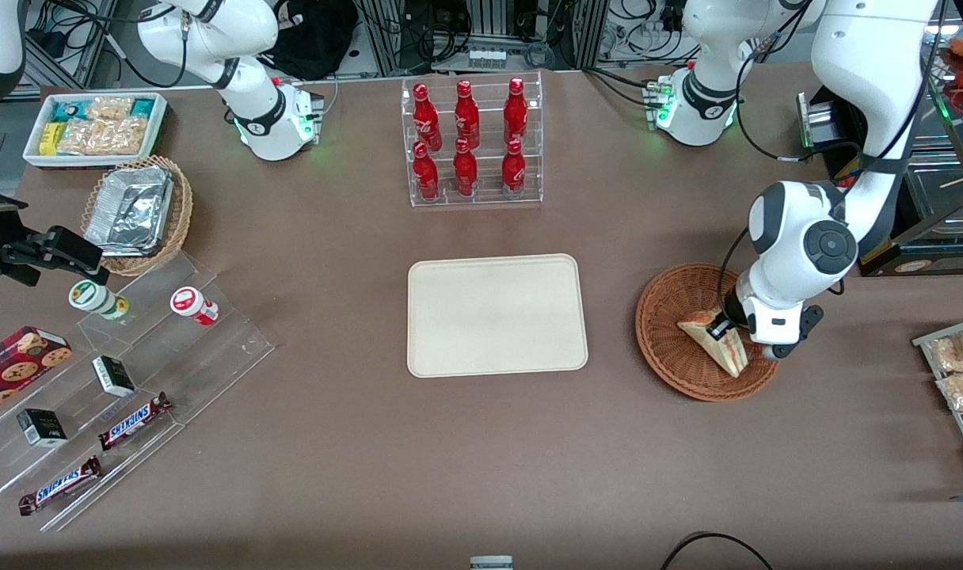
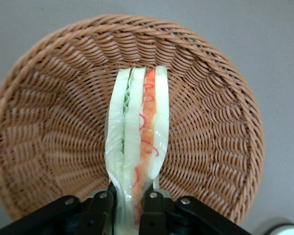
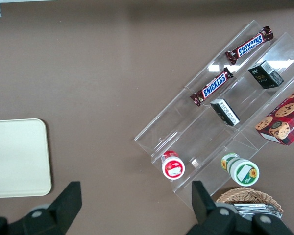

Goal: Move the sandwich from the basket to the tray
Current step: 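Lower the left gripper and grasp the wrapped sandwich in the basket, then lift the sandwich and carry it over the cream tray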

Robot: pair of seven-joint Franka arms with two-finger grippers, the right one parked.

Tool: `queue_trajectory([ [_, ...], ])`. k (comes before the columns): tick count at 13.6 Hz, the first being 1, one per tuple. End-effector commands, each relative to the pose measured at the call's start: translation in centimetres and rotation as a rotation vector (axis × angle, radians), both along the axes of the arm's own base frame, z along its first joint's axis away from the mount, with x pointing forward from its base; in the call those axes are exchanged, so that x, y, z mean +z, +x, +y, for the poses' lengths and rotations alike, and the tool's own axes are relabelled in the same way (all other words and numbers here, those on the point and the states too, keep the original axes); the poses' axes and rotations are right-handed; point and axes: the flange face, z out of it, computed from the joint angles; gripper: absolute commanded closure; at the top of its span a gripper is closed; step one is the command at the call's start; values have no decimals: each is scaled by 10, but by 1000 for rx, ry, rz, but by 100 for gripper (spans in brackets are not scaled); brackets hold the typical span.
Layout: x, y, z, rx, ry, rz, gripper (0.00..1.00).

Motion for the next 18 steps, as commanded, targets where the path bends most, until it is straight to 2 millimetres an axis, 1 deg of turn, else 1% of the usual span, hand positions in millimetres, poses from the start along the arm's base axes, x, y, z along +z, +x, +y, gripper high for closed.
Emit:
queue_trajectory([
  [1, 70, 6, -30, -33, 25, 48, 88],
  [2, 88, 9, -44, -55, 27, 65, 88],
  [4, 112, 5, -96, -126, 30, 79, 88],
  [5, 120, -3, -130, -183, 31, 83, 88],
  [7, 121, -16, -189, -282, 22, 79, 88],
  [8, 112, -27, -223, -339, 19, 89, 90],
  [11, 95, -46, -308, -449, -16, 84, 91],
  [12, 79, -56, -336, -473, -14, 100, 91],
  [13, 68, -62, -353, -488, -16, 114, 91],
  [15, 41, -62, -363, -509, -24, 138, 93],
  [16, 31, -67, -375, -528, -32, 119, 93],
  [17, 22, -78, -391, -556, -23, 100, 93],
  [18, 9, -85, -399, -573, -17, 105, 93],
])
